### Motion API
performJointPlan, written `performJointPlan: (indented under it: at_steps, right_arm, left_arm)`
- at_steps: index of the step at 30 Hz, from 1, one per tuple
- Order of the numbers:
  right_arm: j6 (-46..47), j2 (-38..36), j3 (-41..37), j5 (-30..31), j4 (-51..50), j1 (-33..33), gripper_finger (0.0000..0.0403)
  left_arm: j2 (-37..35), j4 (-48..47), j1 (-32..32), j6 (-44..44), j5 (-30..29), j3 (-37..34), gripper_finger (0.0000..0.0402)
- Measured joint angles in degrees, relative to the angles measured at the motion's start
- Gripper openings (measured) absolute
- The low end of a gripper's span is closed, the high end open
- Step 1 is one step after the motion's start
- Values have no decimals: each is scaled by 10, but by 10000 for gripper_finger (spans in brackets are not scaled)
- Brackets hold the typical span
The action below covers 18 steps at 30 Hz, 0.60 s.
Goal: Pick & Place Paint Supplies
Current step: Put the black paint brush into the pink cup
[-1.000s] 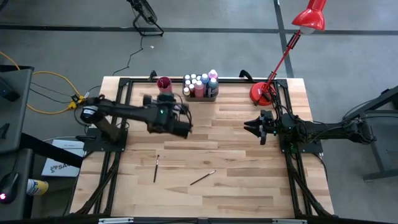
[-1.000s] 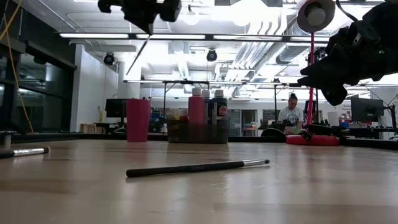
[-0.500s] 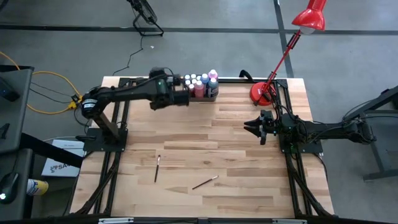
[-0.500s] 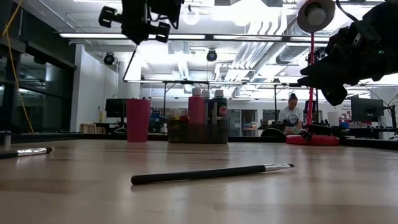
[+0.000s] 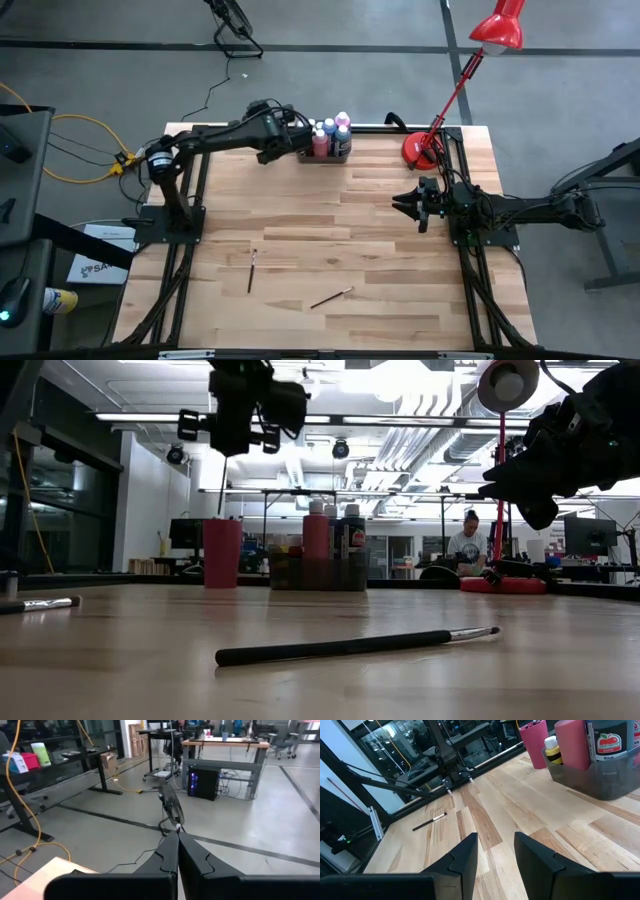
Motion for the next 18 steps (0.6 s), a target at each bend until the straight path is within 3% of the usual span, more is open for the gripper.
performJointPlan:
  at_steps: [11,18]
  right_arm:
    - [0,0,0,0,0,0,122]
    - [0,0,0,0,0,0,122]
  left_arm:
    - [51,17,10,3,44,0,0]
    - [67,16,6,5,103,0,0]
